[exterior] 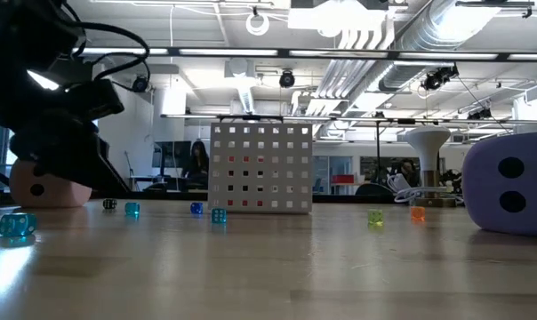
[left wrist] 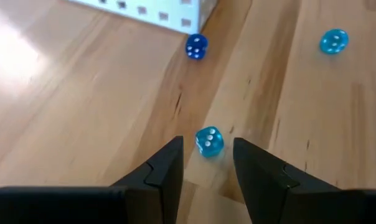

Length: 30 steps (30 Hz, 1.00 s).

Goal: Pick & Place Dice
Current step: Put the small light blue die into the bin

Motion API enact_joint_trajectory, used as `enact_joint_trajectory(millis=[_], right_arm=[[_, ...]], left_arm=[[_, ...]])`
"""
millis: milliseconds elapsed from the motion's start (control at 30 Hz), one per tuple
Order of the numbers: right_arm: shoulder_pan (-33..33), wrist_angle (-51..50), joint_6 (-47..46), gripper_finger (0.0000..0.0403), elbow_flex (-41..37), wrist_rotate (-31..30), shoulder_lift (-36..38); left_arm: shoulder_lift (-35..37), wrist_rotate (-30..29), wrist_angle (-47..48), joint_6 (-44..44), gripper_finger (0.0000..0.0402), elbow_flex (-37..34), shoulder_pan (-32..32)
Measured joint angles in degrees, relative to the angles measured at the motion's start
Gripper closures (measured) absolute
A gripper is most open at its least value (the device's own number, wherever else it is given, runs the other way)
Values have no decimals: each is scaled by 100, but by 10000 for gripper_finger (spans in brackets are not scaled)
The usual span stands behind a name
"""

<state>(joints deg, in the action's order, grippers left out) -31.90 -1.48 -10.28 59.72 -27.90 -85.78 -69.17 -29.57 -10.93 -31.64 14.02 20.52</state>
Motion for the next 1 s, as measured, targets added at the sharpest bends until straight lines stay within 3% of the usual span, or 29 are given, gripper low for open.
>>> enact_joint_trajectory(millis=[600, 1000], right_arm=[[0, -5, 0, 31, 0, 0, 0], [0, -6, 0, 31, 0, 0, 0]], left_arm=[[-709, 33, -428, -181, 268, 3, -25], [-760, 64, -543, -179, 268, 11, -27]])
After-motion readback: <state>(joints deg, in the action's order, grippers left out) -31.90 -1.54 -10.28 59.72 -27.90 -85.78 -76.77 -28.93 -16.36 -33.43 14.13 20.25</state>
